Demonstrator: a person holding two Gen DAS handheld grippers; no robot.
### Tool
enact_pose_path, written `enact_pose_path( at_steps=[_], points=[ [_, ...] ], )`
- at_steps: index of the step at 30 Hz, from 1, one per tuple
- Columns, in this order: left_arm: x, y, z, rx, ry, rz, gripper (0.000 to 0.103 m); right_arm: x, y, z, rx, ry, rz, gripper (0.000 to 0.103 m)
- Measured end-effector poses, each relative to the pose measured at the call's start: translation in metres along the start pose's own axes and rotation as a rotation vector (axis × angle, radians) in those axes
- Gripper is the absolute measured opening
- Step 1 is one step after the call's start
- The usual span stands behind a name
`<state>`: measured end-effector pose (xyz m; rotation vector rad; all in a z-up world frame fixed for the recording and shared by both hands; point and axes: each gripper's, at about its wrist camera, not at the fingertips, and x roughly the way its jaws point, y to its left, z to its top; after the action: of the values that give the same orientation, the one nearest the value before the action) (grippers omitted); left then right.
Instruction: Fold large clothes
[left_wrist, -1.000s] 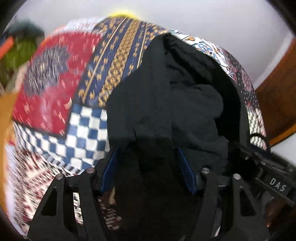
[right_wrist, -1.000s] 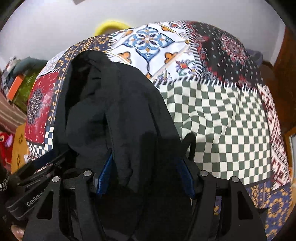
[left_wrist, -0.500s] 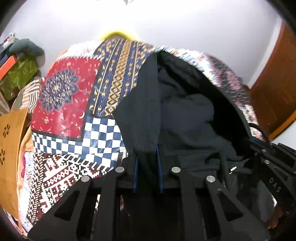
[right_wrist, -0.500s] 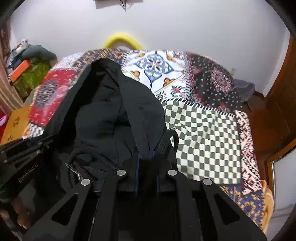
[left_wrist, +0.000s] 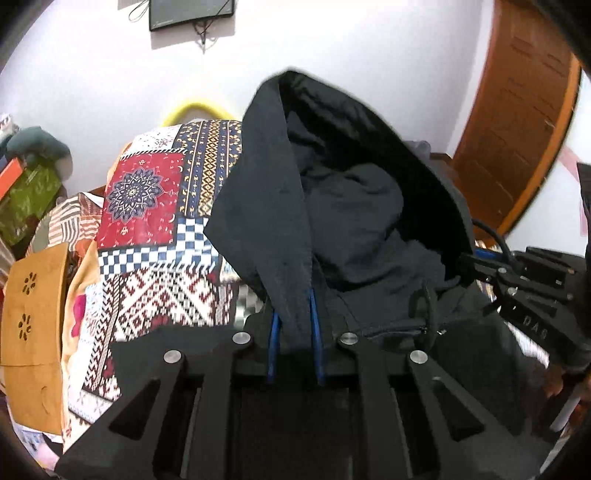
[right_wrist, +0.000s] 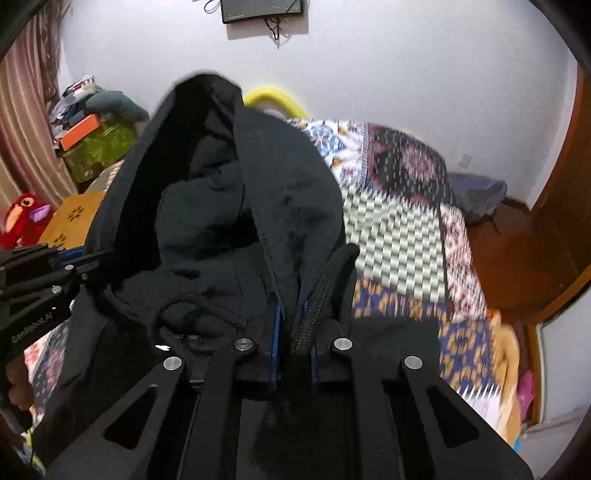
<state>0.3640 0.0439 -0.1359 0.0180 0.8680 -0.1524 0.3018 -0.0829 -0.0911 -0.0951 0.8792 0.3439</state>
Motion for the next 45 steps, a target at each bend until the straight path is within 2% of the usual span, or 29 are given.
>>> enact_pose_path(
  at_steps=[5,11,14,16,20,25,29,35,38,39,41,45],
  points=[
    [-0.012,-0.022,-0.048,0.084,0.018,0.020,0.015,-0.002,0.000,-0.039,-0.020,0.057,0.020,0.011],
    [-0.004,-0.032,-0.090,0.109,0.123,0.052,0.020,-0.005,0.008,-0.074,-0.104,0.152,0.013,0.015],
    [-0.010,-0.029,-0.109,0.103,0.152,0.051,0.031,-0.018,0.011,-0.086,-0.148,0.172,0.009,0.020],
    [-0.021,-0.024,-0.122,0.083,0.150,0.049,0.050,-0.033,0.008,-0.094,-0.165,0.163,0.014,0.023],
    [-0.046,-0.011,-0.144,0.071,0.153,0.086,0.053,-0.058,-0.004,-0.108,-0.173,0.143,-0.012,0.041],
    [-0.076,0.009,-0.149,0.067,0.126,0.167,0.056,-0.082,-0.032,-0.119,-0.135,0.137,-0.081,0.044],
    [-0.093,0.018,-0.144,0.042,0.084,0.179,0.058,-0.095,-0.054,-0.114,-0.041,0.125,-0.097,0.044],
    [-0.105,-0.008,-0.128,0.051,0.011,0.127,0.065,-0.111,-0.048,-0.091,0.059,0.051,0.021,0.047],
    [-0.097,-0.028,-0.123,0.078,0.004,0.094,0.070,-0.110,-0.031,-0.090,0.051,0.023,0.066,0.060],
    [-0.092,-0.034,-0.124,0.089,0.011,0.091,0.070,-0.107,-0.025,-0.092,0.043,0.020,0.070,0.061],
    [-0.084,-0.045,-0.128,0.104,0.030,0.079,0.070,-0.095,-0.013,-0.097,0.010,0.043,0.072,0.061],
    [-0.054,-0.058,-0.142,0.127,0.095,0.068,0.071,-0.059,-0.001,-0.119,-0.048,0.146,0.055,0.060]
  ],
)
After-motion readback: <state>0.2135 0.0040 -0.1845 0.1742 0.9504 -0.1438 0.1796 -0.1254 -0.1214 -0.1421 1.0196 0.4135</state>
